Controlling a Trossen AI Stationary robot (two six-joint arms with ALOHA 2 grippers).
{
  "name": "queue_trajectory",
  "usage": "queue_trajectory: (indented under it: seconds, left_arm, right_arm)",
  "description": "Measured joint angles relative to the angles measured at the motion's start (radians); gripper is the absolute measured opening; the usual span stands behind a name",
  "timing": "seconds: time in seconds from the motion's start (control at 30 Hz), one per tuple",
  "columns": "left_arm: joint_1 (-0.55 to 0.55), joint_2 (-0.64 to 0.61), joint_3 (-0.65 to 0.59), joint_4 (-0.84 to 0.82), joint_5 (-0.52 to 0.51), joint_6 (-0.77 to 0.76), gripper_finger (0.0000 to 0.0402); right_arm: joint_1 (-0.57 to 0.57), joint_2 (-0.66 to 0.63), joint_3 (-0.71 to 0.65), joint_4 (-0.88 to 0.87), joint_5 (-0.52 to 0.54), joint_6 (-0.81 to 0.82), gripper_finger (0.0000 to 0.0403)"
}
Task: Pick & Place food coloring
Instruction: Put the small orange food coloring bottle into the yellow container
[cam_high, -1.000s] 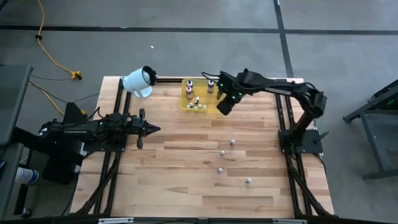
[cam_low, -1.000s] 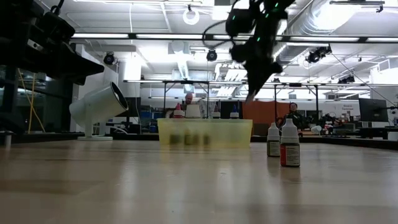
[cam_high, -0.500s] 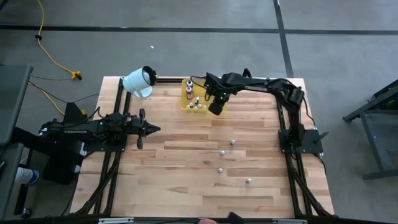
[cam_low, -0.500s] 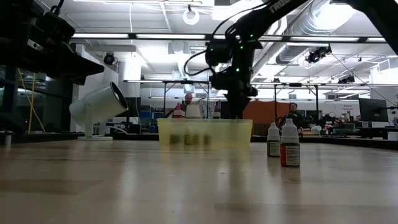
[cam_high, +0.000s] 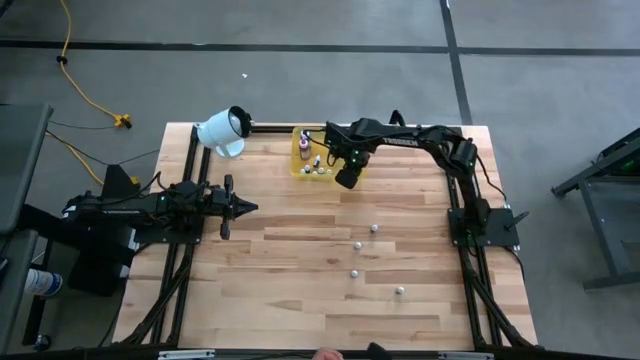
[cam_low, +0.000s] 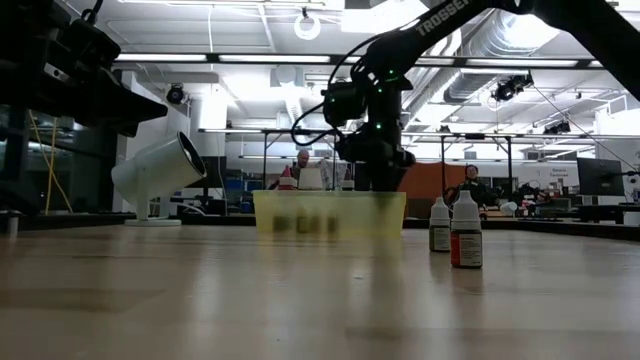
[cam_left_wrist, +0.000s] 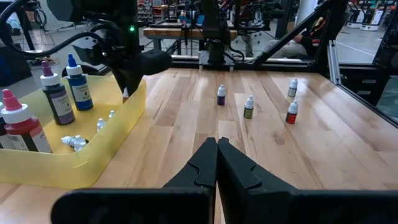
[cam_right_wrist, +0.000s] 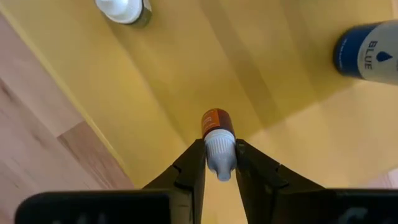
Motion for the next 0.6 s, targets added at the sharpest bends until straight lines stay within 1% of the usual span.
queue_trajectory:
  seconds: [0.6]
  left_arm:
    - [0.000, 0.000, 0.000, 0.000, 0.000, 0.000, 0.0000]
  right_arm:
    - [-0.011, 0.000, 0.000, -0.015, 0.000, 0.016, 0.0073]
